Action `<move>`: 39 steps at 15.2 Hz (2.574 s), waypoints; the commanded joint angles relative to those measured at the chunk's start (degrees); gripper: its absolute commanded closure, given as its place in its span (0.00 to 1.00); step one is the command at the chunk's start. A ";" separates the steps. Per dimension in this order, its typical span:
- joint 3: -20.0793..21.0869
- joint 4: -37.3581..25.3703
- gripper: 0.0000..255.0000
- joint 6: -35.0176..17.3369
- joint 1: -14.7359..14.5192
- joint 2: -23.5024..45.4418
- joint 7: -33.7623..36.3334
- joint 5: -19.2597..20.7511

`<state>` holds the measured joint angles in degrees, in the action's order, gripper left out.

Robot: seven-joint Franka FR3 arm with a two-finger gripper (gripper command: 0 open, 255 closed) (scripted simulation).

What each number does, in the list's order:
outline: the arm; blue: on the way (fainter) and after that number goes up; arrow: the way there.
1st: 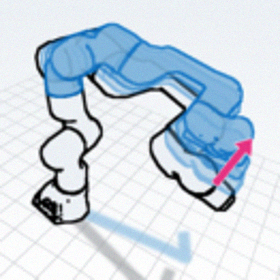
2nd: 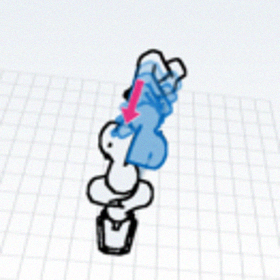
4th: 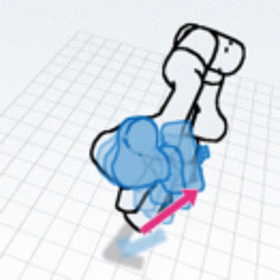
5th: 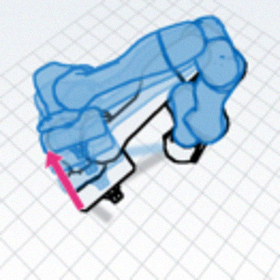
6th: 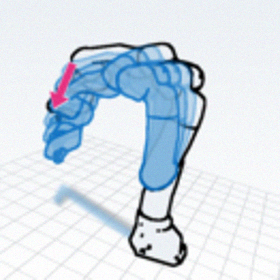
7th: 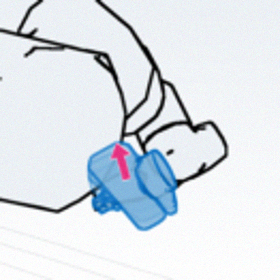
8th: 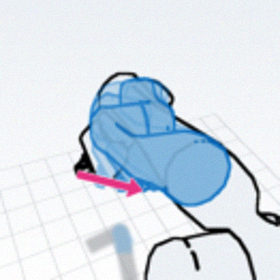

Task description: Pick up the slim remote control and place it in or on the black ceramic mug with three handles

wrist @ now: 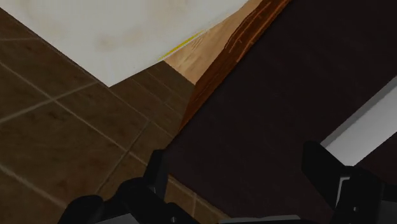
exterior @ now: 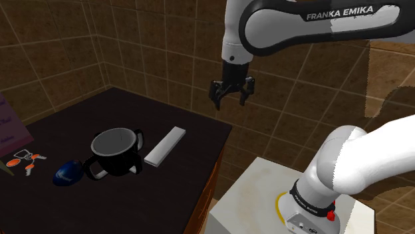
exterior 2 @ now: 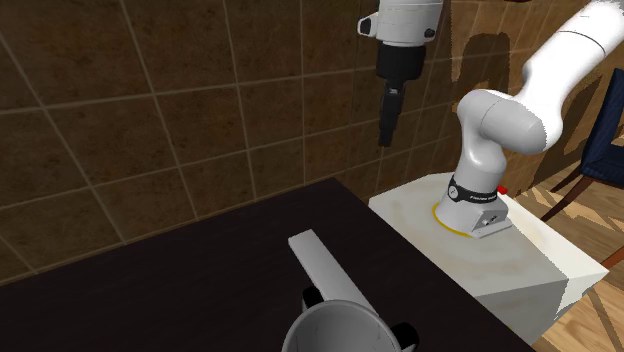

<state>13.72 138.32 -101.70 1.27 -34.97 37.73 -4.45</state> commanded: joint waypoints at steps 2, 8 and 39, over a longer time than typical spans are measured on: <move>3.56 -0.32 0.00 -3.98 0.38 3.96 7.27 -1.74; 10.44 -3.71 0.00 -12.44 2.09 15.20 21.63 -2.27; 16.18 -16.21 1.00 -28.42 2.28 45.63 53.14 12.14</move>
<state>29.90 122.09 -130.11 3.55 10.65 90.88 7.69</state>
